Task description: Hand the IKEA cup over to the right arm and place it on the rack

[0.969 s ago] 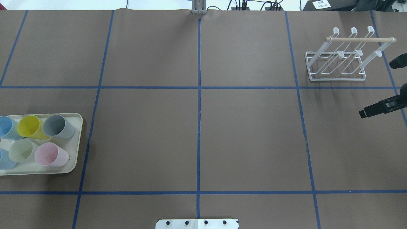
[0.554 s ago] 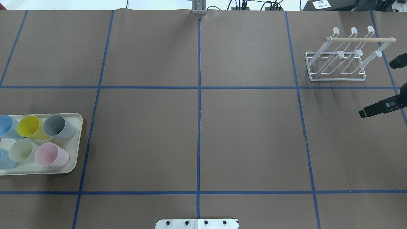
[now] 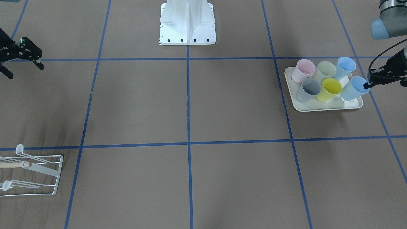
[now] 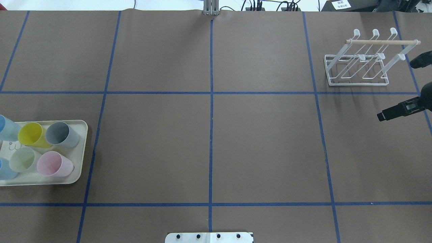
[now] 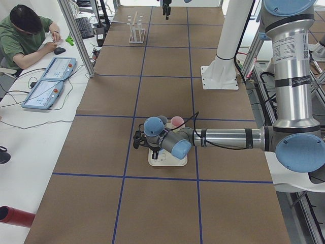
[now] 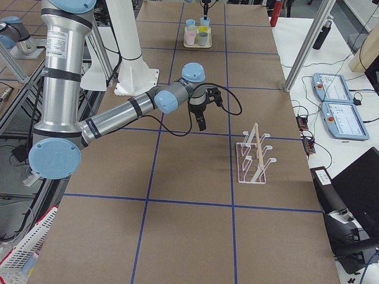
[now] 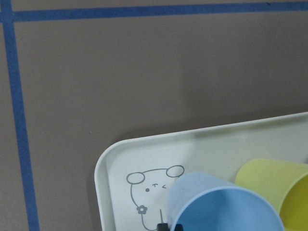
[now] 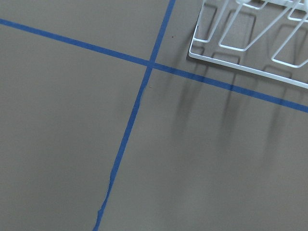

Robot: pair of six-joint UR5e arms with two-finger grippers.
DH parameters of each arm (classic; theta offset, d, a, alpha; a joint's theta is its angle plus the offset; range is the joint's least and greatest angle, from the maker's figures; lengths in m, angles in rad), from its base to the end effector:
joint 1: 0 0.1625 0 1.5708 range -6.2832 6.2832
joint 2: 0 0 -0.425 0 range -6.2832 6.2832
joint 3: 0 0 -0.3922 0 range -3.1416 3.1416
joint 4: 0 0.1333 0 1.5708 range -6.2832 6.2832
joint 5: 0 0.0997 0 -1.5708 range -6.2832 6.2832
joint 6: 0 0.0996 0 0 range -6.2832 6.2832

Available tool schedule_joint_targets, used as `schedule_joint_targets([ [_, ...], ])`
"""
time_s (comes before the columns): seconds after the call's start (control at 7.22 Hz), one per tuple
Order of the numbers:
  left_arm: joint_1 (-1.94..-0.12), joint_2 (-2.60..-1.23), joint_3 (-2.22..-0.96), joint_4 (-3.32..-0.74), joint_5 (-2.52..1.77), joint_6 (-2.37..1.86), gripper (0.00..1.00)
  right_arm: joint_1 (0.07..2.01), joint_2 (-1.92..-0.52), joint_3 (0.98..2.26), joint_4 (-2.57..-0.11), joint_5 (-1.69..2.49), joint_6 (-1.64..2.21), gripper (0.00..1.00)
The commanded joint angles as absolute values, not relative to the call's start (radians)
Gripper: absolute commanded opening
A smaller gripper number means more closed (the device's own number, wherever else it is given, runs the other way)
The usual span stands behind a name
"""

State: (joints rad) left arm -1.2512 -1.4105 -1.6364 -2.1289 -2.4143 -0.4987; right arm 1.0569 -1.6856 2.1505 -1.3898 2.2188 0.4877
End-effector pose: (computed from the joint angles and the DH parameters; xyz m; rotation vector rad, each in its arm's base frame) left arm 0.0828 -0.4375 0.6338 0.0700 0.9313 0.0295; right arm -0.1473 -0.4098 0.4123 0.2464 -0.8477 -0.2336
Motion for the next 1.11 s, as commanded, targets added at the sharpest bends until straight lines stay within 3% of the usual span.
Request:
schedule_joint_targets([
  [0.0,-1.339,-1.422,-1.649,-2.115,-2.402,-0.477,0.0,1.057,-1.64,2.146,-1.39,2.201,0.488,1.0],
  [0.28,-1.419,-1.561,-1.693,-1.939,-2.416,-0.48,0.0,1.052,-1.489,2.102,-1.362,2.203,0.479,1.0],
  [0.55,-1.419,-1.636,-1.771,-1.771,-2.463,-0.535,0.0,1.032,-1.427,2.063,-1.237,2.204,0.479,1.0],
  [0.97,-1.417,-1.724,-1.842,-1.752,-2.619,-0.846,0.0,0.99,-1.213,1.959,-1.173,2.072,0.497,1.0],
])
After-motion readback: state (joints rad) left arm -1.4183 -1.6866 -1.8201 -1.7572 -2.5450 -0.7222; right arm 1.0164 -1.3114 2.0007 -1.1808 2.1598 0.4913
